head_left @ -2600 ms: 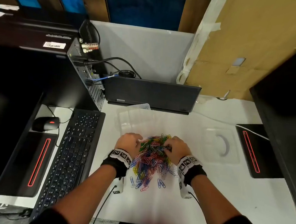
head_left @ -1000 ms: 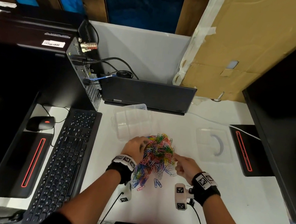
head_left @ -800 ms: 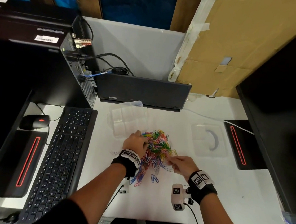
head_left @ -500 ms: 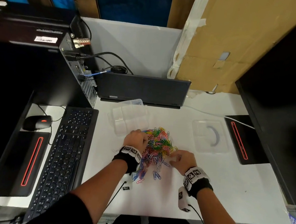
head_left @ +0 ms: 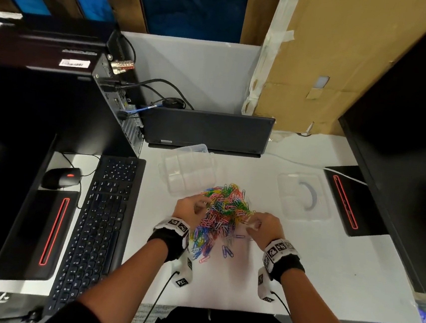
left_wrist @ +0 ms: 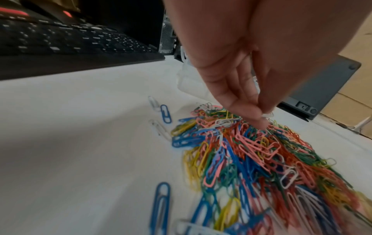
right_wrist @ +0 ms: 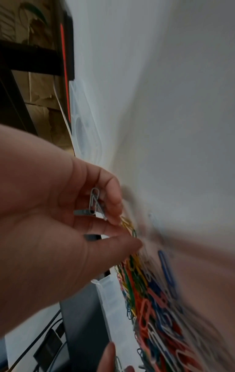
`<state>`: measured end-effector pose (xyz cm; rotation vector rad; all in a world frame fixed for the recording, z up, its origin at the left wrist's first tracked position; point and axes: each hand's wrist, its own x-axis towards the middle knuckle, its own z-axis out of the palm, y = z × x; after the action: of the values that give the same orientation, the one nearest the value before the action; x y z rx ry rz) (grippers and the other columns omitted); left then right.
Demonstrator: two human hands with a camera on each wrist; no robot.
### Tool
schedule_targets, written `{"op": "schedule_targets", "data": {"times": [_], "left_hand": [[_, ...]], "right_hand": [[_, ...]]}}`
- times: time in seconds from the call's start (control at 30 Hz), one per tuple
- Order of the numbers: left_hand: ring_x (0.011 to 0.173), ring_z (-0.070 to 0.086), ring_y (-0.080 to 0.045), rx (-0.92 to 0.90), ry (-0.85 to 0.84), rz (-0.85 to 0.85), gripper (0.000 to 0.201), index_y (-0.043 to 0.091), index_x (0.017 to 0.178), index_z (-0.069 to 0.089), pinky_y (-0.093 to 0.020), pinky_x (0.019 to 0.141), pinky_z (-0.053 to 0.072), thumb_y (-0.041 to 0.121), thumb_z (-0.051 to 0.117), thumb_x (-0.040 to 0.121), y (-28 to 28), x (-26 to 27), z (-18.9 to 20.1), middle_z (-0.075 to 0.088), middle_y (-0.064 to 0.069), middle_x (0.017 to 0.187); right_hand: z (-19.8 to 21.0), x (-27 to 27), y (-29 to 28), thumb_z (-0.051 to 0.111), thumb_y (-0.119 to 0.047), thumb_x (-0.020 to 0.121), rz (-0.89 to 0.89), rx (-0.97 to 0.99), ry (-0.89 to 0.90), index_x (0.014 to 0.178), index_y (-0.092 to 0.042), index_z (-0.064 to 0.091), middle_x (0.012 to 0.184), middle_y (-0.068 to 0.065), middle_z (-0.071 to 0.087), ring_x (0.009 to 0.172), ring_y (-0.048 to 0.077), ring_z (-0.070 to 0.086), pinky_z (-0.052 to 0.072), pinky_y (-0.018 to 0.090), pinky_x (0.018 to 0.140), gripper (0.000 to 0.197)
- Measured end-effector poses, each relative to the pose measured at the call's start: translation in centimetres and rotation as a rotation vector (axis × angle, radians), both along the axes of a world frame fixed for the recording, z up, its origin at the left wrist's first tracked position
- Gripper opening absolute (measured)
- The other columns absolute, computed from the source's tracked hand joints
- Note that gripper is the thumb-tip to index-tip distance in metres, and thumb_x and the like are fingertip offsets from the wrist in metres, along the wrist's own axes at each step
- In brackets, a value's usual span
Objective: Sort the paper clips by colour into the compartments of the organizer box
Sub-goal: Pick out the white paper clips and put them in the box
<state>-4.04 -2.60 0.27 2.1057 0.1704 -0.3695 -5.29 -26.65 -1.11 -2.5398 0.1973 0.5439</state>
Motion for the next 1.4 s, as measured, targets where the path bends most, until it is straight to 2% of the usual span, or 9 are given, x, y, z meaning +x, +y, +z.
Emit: {"op": "schedule_targets", "data": {"times": [0.17,0.27,0.37,0.5,0.73,0.87,1.0,1.17,1.4], "left_hand": [[0.083,0.063,-0.018,-0.052,0.053,0.039,0.034,0.011,0.109,0.071,-0.014,0.072,0.054,-0.01,0.06,0.084,-1.3,-0.6,0.0,0.063,-0.003,0.09],[0.08,0.058,-0.017,-0.147,0.106,0.105,0.033,0.004,0.108,0.069,-0.011,0.061,0.053,-0.016,0.055,0.086,-2.3,-1.0,0.6,0.055,-0.002,0.086],[0.086,0.06,-0.025,-0.205,0.15,0.133,0.033,0.01,0.095,0.071,-0.028,0.068,0.06,-0.017,0.057,0.083,-2.7,-1.0,0.3,0.056,-0.001,0.086],[0.081,0.064,-0.028,-0.242,0.233,0.205,0.034,0.014,0.1,0.063,-0.048,0.088,0.055,-0.014,0.054,0.084,-2.7,-0.9,-0.3,0.057,-0.006,0.076],[0.071,0.054,-0.016,-0.298,0.154,0.259,0.05,0.012,0.117,0.056,-0.014,0.056,0.049,-0.024,0.049,0.083,-3.4,-1.3,0.3,0.06,-0.011,0.082],[0.072,0.061,-0.019,-0.193,0.108,0.202,0.046,0.022,0.097,0.071,-0.029,0.072,0.057,-0.018,0.058,0.079,-3.3,-0.8,-0.1,0.069,-0.003,0.087],[0.065,0.058,-0.016,-0.166,0.083,0.196,0.046,0.024,0.081,0.075,-0.037,0.068,0.054,-0.016,0.051,0.083,-3.8,0.3,0.0,0.068,-0.005,0.08],[0.054,0.05,-0.008,-0.082,0.098,0.079,0.047,0.028,0.102,0.071,-0.02,0.044,0.039,-0.009,0.051,0.081,-3.5,0.9,-0.3,0.066,-0.001,0.103],[0.087,0.07,-0.014,-0.211,0.071,0.065,0.025,0.024,0.092,0.075,-0.027,0.087,0.055,0.002,0.072,0.081,-3.1,1.4,-0.1,0.074,0.004,0.089]], "right_hand": [[-0.3,-0.2,-0.6,0.071,-0.023,0.083,0.059,-0.01,0.035,0.081,-0.022,0.075,0.081,-0.007,0.062,0.073,0.008,0.054,0.03,0.006,0.052,0.005],[-0.6,0.3,-1.1,0.072,-0.02,0.084,0.076,0.067,0.03,0.078,-0.018,0.074,0.081,-0.006,0.062,0.076,0.009,0.057,0.037,0.01,0.059,0.007],[-0.8,0.9,-2.4,0.075,-0.016,0.08,0.069,0.157,0.02,0.072,-0.014,0.07,0.077,-0.002,0.067,0.071,0.009,0.058,0.044,0.016,0.066,0.009],[-0.2,1.8,-3.3,0.079,0.002,0.076,-0.126,0.6,0.162,0.065,-0.007,0.067,0.066,0.001,0.069,0.067,0.015,0.065,0.057,0.026,0.067,0.019],[-0.1,2.7,-2.2,0.056,0.009,0.09,-0.557,1.195,0.484,0.115,0.002,0.064,0.074,0.013,0.062,0.063,0.019,0.055,0.052,0.024,0.057,0.028],[-0.3,2.5,-2.3,0.058,-0.003,0.089,-0.658,1.367,0.675,0.103,-0.002,0.065,0.08,0.009,0.059,0.067,0.017,0.055,0.053,0.023,0.057,0.016],[-0.1,2.3,-2.4,0.062,-0.01,0.091,-0.523,1.225,0.599,0.102,0.001,0.068,0.079,0.007,0.066,0.067,0.015,0.059,0.052,0.022,0.058,0.016],[-1.3,1.8,-3.5,0.085,-0.021,0.074,0.09,0.48,0.167,0.092,-0.018,0.075,0.087,-0.005,0.07,0.072,0.005,0.06,0.044,0.011,0.064,0.021],[-2.0,1.1,-4.0,0.089,-0.019,0.061,0.275,0.29,0.093,0.07,-0.03,0.073,0.068,-0.014,0.065,0.057,-0.008,0.056,0.042,0.008,0.058,0.022]]}}
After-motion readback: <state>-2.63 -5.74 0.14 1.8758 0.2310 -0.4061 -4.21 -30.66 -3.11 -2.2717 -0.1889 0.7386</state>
